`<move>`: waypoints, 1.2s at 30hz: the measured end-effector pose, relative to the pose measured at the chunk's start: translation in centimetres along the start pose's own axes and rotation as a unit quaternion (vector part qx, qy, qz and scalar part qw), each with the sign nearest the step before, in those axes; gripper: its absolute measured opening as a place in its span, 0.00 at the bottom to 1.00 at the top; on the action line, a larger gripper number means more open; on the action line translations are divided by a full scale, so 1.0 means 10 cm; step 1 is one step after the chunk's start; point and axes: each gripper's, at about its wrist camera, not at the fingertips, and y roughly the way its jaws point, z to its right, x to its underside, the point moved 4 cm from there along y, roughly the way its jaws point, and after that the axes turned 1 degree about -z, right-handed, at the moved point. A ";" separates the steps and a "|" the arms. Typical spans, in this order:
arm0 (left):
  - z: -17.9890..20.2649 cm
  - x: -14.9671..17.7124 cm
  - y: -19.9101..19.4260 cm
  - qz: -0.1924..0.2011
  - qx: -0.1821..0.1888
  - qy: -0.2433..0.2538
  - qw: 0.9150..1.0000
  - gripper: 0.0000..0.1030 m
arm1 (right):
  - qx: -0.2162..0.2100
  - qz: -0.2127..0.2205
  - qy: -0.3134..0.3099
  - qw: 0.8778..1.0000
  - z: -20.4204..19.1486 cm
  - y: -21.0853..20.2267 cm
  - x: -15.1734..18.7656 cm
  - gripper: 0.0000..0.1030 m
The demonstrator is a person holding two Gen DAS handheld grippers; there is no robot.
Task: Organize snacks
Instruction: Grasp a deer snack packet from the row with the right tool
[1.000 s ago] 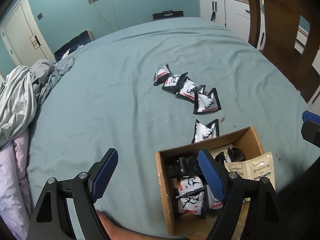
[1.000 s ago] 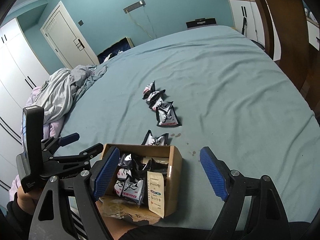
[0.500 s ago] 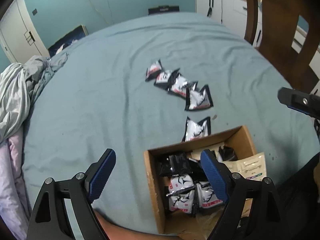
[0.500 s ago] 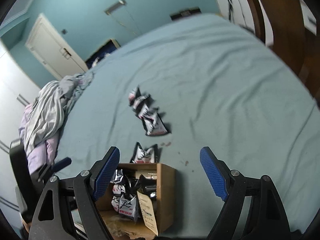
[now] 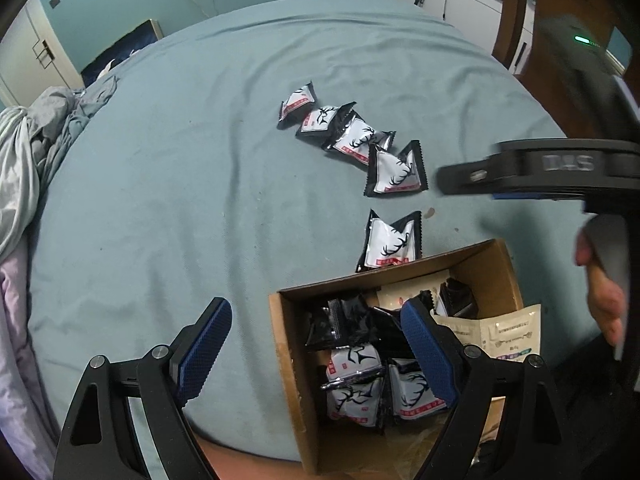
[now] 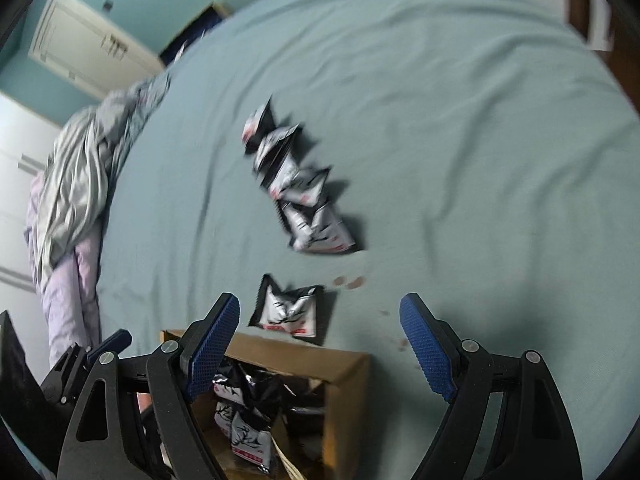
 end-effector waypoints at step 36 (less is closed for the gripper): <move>-0.17 -0.11 0.00 0.026 -0.050 -0.032 0.998 0.86 | 0.060 -0.059 -0.029 0.996 -0.15 0.69 -0.44 0.26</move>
